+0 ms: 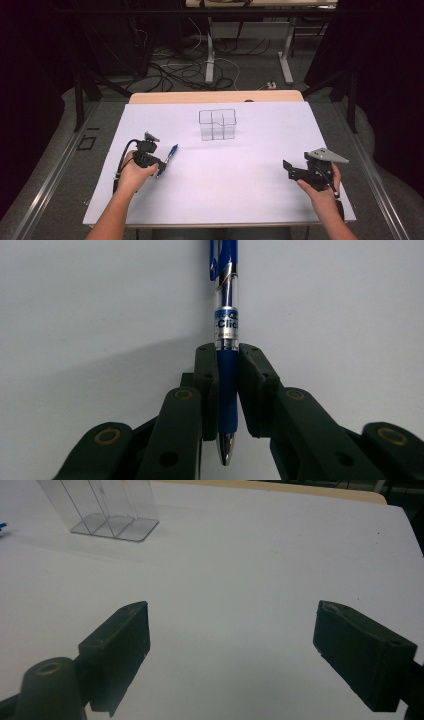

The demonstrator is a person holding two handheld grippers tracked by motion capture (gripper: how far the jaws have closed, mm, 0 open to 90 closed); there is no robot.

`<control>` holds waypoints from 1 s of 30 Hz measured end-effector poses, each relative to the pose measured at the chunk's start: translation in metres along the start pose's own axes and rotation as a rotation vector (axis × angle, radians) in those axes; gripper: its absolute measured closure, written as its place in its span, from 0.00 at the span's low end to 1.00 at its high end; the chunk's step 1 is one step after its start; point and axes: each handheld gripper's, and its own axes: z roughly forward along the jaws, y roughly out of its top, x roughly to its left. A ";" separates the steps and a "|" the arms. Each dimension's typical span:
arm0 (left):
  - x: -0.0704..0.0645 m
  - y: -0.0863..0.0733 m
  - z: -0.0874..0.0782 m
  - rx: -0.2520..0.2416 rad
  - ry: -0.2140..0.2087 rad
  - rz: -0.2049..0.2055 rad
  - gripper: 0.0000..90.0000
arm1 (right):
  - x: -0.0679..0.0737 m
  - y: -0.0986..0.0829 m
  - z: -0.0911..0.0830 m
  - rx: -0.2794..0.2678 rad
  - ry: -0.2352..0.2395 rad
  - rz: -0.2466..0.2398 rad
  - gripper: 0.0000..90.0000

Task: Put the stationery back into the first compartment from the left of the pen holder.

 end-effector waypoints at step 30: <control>-0.054 -0.001 -0.019 -0.041 -0.171 0.114 0.89 | 0.008 0.002 0.000 0.006 0.008 -0.063 0.17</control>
